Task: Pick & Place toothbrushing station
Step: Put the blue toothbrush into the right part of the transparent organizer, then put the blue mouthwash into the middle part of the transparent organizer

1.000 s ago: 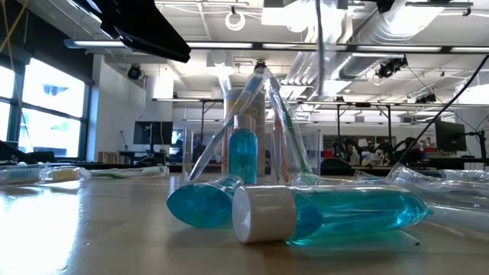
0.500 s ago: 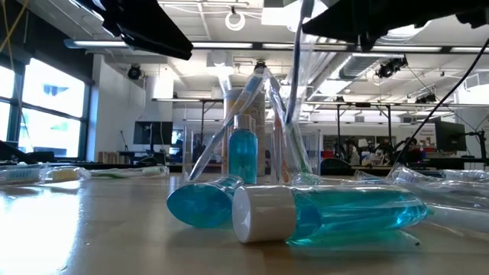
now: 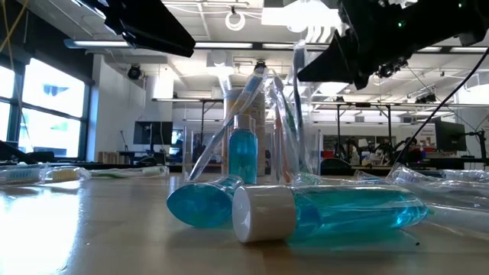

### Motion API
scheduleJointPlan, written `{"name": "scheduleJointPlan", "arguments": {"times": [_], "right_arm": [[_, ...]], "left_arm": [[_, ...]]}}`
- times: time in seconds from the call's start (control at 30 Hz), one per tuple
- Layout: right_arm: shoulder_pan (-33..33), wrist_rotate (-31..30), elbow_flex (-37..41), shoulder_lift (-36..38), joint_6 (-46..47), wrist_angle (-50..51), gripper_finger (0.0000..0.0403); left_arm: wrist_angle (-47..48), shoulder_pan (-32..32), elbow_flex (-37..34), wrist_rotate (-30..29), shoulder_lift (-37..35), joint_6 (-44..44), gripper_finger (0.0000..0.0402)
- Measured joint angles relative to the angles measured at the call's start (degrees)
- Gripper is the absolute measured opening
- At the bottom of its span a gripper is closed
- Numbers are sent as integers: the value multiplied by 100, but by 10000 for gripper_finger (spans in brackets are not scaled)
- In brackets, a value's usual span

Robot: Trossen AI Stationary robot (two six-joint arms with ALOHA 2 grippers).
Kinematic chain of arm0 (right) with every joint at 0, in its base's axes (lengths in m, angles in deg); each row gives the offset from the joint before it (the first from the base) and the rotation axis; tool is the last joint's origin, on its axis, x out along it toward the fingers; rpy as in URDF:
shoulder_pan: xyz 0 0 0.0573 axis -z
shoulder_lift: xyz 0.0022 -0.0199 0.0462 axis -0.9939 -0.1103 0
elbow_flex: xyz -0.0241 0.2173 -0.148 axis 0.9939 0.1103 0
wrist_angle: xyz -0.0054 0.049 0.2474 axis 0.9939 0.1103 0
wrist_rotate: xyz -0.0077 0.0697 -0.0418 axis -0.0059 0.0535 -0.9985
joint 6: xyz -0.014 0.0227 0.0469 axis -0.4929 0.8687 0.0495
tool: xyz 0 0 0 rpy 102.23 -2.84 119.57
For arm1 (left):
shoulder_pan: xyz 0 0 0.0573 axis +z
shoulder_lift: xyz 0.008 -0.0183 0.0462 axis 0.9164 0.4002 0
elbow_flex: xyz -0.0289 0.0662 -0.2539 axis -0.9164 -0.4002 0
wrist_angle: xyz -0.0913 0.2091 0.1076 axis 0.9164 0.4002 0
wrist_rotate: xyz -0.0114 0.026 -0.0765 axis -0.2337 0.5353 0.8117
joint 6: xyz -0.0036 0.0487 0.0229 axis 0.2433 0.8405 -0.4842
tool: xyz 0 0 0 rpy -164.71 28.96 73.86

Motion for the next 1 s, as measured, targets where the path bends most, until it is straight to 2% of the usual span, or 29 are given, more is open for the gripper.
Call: {"name": "scheduleJointPlan", "arguments": {"times": [0.1,0.33,0.47,0.57,0.83,1.0], "right_arm": [[150,450,0,-38,71,106,4],[359,939,-4,-354,68,79,5],[399,1285,-4,-443,-107,43,21],[392,1304,-13,-442,-118,12,57],[394,1069,-31,-311,-122,124,186],[379,891,-32,47,-126,260,232]], "left_arm": [[2,2,0,-10,0,0,187],[4,1,-2,-39,0,0,187],[7,2,-2,-42,0,0,187],[9,1,-2,-46,0,0,187],[9,2,-2,-50,0,0,187],[15,2,-4,-48,0,0,187]]}}
